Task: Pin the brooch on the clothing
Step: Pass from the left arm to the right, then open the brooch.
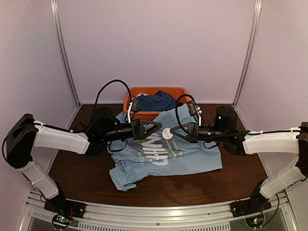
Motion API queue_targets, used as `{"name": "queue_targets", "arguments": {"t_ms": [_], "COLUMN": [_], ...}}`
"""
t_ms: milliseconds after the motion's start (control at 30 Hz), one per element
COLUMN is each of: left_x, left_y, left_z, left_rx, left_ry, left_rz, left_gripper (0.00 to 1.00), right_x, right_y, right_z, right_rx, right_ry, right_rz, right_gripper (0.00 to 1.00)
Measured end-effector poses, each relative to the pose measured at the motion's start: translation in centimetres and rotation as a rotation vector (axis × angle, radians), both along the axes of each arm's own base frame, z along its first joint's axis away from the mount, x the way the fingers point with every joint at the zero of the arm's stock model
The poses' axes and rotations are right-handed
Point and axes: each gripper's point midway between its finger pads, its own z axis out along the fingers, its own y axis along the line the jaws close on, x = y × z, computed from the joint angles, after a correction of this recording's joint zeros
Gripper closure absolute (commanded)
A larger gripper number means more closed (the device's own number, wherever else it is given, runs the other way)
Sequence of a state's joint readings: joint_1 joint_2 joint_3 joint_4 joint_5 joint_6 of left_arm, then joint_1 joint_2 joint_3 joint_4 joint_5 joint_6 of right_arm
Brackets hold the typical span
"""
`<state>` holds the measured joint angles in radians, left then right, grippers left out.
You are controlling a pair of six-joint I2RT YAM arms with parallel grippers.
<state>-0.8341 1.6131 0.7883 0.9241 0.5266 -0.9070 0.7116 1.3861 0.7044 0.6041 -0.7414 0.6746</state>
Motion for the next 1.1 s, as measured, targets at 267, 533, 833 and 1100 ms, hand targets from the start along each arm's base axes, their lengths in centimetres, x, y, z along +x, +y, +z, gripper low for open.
{"name": "queue_targets", "arguments": {"t_ms": [267, 533, 833, 1100], "left_x": [1.3, -0.9, -1.8, -1.8], "left_y": [-0.4, -2.5, -2.0, -2.2], "left_z": [0.6, 0.3, -2.3, -4.1], "left_rx": [0.276, 0.485, 0.614, 0.673], "left_ry": [-0.177, -0.352, -0.424, -0.459], "left_rz": [0.062, -0.034, -0.079, -0.096], "left_gripper": [0.12, 0.05, 0.02, 0.17], "right_x": [-0.4, -0.6, -0.6, -1.3], "right_y": [-0.3, -0.9, -1.7, -1.6], "right_z": [-0.6, -2.2, -3.2, -2.9], "right_rx": [-0.104, -0.153, -0.149, -0.113], "right_ry": [0.033, 0.088, 0.142, 0.166], "right_rz": [0.028, 0.042, 0.049, 0.083], "right_gripper": [1.00, 1.00, 1.00, 1.00]}}
